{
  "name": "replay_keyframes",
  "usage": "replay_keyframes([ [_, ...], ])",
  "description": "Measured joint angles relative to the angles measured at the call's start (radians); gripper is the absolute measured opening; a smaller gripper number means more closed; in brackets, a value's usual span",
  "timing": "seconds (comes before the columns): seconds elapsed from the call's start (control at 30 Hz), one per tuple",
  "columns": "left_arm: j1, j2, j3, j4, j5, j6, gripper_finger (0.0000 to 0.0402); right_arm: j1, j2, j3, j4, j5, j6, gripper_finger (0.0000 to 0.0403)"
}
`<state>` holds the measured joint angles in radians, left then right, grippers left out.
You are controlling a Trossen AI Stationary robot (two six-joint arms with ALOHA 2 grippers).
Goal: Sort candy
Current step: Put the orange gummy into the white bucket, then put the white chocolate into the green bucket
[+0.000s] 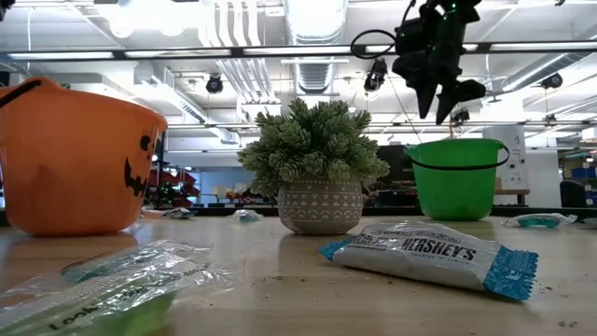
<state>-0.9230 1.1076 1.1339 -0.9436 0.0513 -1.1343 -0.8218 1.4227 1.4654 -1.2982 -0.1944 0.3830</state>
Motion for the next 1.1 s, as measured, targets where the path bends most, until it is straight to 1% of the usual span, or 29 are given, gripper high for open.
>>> replay_keyframes([
  [0.07, 0.000, -0.003, 0.000, -0.001, 0.000, 0.001, 0.0003, 0.004, 0.000, 0.000, 0.003, 0.000, 0.014, 0.0173],
  [0.17, 0.001, -0.010, 0.000, -0.002, 0.000, 0.001, 0.0017, 0.008, 0.000, 0.000, 0.003, 0.003, 0.015, 0.0173],
  [0.37, 0.001, -0.014, 0.001, 0.006, 0.000, -0.005, 0.0069, 0.012, 0.000, 0.001, 0.004, 0.001, 0.015, 0.0173],
  [0.5, 0.001, -0.013, 0.018, -0.005, -0.012, 0.019, 0.0106, 0.013, 0.000, 0.001, 0.006, -0.046, 0.012, 0.0173],
  [0.63, 0.002, -0.013, 0.029, -0.086, -0.092, 0.026, 0.0128, 0.045, -0.010, 0.001, 0.007, -0.129, 0.011, 0.0173],
  [0.77, 0.003, -0.017, 0.031, -0.212, -0.143, 0.020, 0.0132, 0.125, -0.041, 0.001, 0.006, -0.257, 0.021, 0.0173],
  [0.83, 0.003, -0.019, 0.031, -0.270, -0.160, 0.004, 0.0132, 0.181, -0.060, 0.001, 0.006, -0.275, 0.042, 0.0173],
  [0.9, 0.003, -0.025, 0.031, -0.298, -0.182, -0.001, 0.0132, 0.239, -0.081, 0.001, 0.007, -0.277, 0.079, 0.0173],
  [1.0, 0.005, -0.041, 0.031, -0.298, -0.242, 0.010, 0.0132, 0.330, -0.109, 0.001, 0.031, -0.268, 0.156, 0.0173],
  [1.1, 0.007, -0.060, 0.031, -0.299, -0.313, 0.028, 0.0132, 0.433, -0.128, 0.001, 0.090, -0.208, 0.256, 0.0173],
])
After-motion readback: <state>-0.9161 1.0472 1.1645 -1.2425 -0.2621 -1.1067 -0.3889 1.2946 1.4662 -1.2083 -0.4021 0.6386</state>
